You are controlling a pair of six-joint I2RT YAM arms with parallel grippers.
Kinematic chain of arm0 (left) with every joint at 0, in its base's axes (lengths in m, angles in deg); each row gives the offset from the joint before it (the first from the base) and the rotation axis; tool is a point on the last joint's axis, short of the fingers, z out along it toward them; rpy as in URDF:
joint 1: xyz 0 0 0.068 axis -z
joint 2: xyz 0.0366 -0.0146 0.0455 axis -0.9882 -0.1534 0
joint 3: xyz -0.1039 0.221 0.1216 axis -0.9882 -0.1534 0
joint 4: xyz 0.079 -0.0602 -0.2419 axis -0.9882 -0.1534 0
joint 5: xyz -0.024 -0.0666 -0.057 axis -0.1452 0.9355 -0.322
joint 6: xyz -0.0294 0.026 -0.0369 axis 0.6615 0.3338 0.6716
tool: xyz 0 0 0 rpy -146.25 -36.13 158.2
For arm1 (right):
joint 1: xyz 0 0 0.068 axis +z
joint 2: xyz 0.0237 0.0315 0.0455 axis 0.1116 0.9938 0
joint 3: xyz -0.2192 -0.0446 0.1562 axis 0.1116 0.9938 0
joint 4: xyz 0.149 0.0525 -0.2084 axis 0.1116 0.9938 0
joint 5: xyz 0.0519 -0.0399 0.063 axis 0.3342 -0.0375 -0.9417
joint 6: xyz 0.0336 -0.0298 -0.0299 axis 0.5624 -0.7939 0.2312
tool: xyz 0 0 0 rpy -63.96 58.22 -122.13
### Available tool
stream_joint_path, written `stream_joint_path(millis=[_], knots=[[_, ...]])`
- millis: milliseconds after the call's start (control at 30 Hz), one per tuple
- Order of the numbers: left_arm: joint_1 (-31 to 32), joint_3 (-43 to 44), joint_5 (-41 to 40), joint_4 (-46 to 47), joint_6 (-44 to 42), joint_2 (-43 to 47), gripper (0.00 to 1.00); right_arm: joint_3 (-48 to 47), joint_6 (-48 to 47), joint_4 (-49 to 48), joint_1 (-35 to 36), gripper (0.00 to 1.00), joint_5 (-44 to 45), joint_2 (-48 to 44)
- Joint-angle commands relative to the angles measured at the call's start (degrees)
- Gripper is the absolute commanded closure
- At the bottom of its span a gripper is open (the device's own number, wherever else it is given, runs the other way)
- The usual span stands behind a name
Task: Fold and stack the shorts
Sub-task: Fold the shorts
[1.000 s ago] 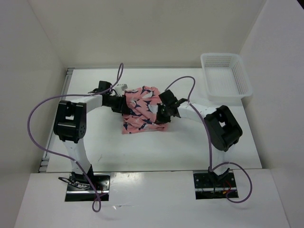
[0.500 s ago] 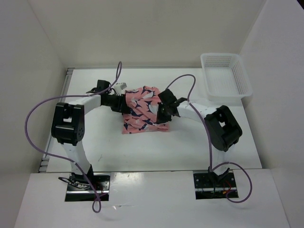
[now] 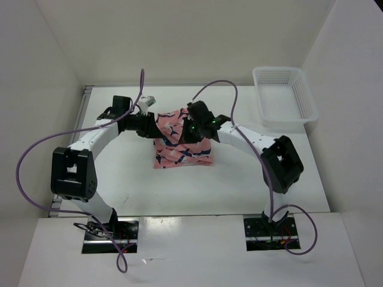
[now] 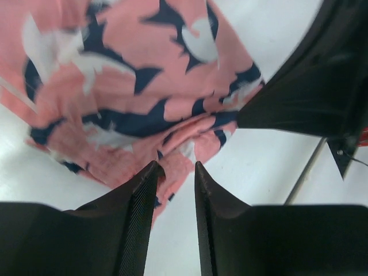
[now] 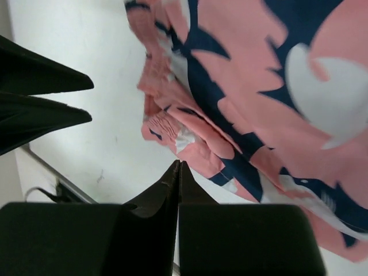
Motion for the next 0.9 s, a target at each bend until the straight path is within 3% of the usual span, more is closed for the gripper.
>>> stream_joint_path(millis=[0,200,333,433,500,533,567,633,667,700,800,867], knots=[[-0.4,-4.1,2.3,-1.7,-1.5,1.4,0.61,-0.3,-0.6,-1.6,2.2,0.99,-4.3,6.1],[-0.4,-3.6,1.1,-3.7,-1.5,3.6,0.61,0.3,-0.6,-2.4,2.9,1.00,-2.2,11.7],[-1.5,-1.1,1.1,-4.3,-1.5,4.1,0.61,-4.0,-1.9,0.5,2.9,1.00,-0.3,8.9],[-2.0,1.8,1.1,-5.5,-1.5,5.5,0.61,-10.4,-4.0,3.3,2.9,0.79,2.7,3.6],[-2.0,3.2,1.1,-6.1,-1.5,5.5,0.58,-14.1,-5.3,6.8,2.9,0.30,6.0,0.9],[-2.6,3.9,1.1,-6.1,-1.5,6.1,0.58,-17.1,-6.3,7.9,2.9,0.13,7.6,-0.5],[-2.6,4.4,1.1,-6.1,-1.5,6.1,0.54,-18.2,-6.3,9.9,2.4,0.03,9.2,-2.9],[-3.1,5.2,1.1,-6.1,-1.5,6.6,0.47,-19.0,-7.0,11.7,-0.3,0.00,12.2,-5.0],[-3.6,5.8,1.1,-6.1,-1.5,6.6,0.31,-19.0,-7.0,12.8,-1.6,0.00,12.2,-7.3],[-3.6,5.8,1.6,-6.1,-1.5,6.6,0.26,-18.4,-7.0,13.4,-3.0,0.00,13.6,-8.4],[-4.8,5.8,1.6,-6.1,-1.5,7.2,0.14,-13.3,-7.0,15.5,-9.3,0.00,16.6,-12.8],[-4.8,5.8,1.6,-6.1,-1.5,7.8,0.12,-10.6,-7.0,16.6,-14.9,0.00,18.0,-14.9]])
